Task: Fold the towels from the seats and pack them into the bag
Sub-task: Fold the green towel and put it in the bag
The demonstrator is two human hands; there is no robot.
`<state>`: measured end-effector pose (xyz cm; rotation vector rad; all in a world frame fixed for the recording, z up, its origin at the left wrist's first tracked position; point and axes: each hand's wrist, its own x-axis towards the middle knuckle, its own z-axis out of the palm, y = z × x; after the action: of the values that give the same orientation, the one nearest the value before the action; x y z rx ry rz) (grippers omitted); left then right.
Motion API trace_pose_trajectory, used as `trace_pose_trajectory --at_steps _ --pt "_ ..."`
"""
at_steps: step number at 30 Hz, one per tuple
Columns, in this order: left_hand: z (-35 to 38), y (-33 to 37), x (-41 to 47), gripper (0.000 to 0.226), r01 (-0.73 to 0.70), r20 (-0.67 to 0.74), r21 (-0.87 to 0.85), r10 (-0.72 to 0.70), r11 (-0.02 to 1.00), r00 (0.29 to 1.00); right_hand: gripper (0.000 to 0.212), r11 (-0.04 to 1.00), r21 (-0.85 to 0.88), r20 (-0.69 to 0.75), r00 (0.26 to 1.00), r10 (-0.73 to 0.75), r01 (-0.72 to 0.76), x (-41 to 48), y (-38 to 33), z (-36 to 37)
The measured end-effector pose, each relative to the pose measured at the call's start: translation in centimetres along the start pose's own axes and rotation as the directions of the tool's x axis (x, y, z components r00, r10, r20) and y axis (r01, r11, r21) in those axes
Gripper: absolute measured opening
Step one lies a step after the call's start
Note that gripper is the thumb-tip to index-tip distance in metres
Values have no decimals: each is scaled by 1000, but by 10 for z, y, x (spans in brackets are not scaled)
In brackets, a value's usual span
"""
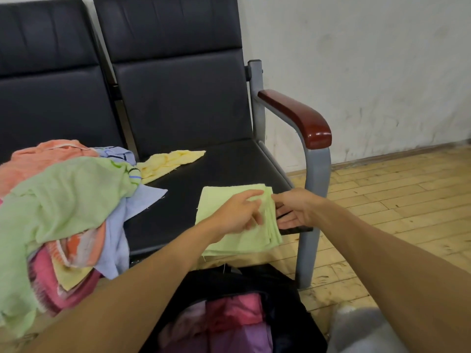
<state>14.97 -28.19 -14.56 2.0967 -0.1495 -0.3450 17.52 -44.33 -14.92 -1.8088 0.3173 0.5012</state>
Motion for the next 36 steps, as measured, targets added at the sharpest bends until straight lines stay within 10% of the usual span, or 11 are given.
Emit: trace_pose_trajectory --at_steps 6,11,19,29,33,36 --pt "-61 -39 -34 30 -6 -257 135 41 991 966 49 953 -278 -138 977 -162 119 4 -3 22" --pt "-80 -72 -64 32 18 -312 33 -7 999 950 46 627 -758 -131 899 -418 181 9 -1 44" --pt "-80 -104 -94 31 -6 -361 -311 -112 950 926 39 268 -933 -47 656 -753 240 -7 -24 94" --pt "-89 -114 -115 31 76 -291 -753 -434 654 853 28 635 -390 64 707 -704 667 -70 -64 165" --pt "-94 -108 -130 49 147 38 -955 -388 256 921 27 824 24 46 823 -566 565 -89 -65 171" --pt "-92 -111 -139 50 159 83 -961 -313 226 946 32 886 236 81 900 -428 400 -94 -56 158"
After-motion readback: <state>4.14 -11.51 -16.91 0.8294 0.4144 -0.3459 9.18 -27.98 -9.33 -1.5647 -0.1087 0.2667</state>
